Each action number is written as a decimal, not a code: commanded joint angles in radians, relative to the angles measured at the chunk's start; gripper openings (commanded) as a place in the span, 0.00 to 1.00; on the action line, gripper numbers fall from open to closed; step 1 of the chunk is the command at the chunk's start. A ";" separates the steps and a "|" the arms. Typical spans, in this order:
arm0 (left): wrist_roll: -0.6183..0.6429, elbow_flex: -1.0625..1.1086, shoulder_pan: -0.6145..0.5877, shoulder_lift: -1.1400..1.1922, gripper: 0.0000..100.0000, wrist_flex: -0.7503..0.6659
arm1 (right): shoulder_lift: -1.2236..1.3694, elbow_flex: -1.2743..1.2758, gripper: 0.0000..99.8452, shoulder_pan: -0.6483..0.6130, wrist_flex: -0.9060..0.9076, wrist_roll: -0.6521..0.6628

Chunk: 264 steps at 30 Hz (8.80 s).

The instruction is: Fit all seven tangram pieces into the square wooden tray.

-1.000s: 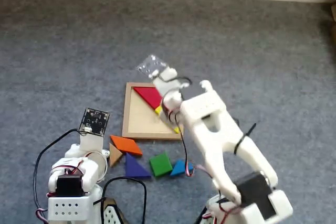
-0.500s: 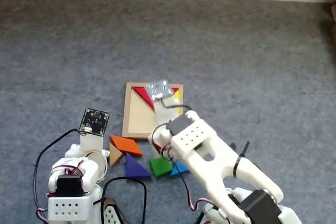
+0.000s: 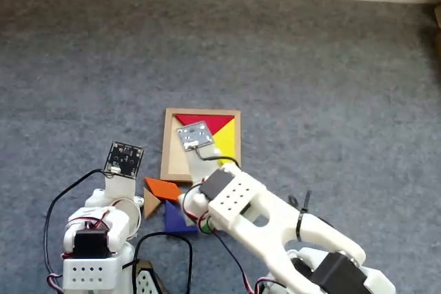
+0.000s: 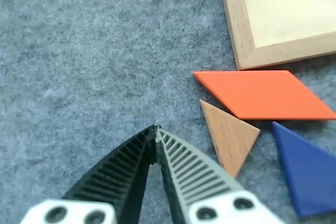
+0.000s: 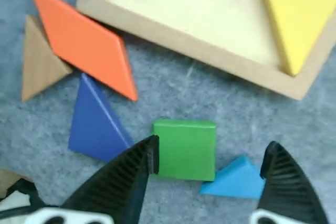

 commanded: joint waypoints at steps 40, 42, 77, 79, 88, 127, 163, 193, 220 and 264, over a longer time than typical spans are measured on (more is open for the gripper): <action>0.003 0.019 -0.007 -0.024 0.01 0.003 | -0.280 -0.010 0.06 0.107 -0.116 0.456; 0.003 0.019 -0.007 -0.024 0.01 0.003 | -0.245 -0.008 0.06 0.111 -0.219 0.491; 0.003 0.019 -0.007 -0.024 0.01 0.003 | 0.375 -0.289 0.17 0.259 -0.444 0.637; 0.003 0.019 -0.007 -0.024 0.01 0.003 | 0.375 -0.291 0.17 0.252 -0.397 0.637; 0.003 0.019 -0.007 -0.024 0.01 0.003 | 0.375 -0.401 0.26 0.252 -0.240 0.637; 0.003 0.019 -0.007 -0.024 0.01 0.003 | -0.792 0.378 0.26 0.366 0.088 0.347; 0.003 0.019 -0.007 -0.024 0.01 0.003 | -0.503 0.216 0.26 0.193 0.269 1.080; 0.003 0.019 -0.007 -0.024 0.01 0.003 | -0.329 0.374 0.26 0.193 0.015 1.444; 0.003 0.019 -0.007 -0.024 0.01 0.003 | -0.340 0.447 0.17 0.137 0.001 1.438; 0.003 0.019 -0.007 -0.024 0.01 0.003 | -0.329 0.289 0.26 -0.036 -0.199 1.034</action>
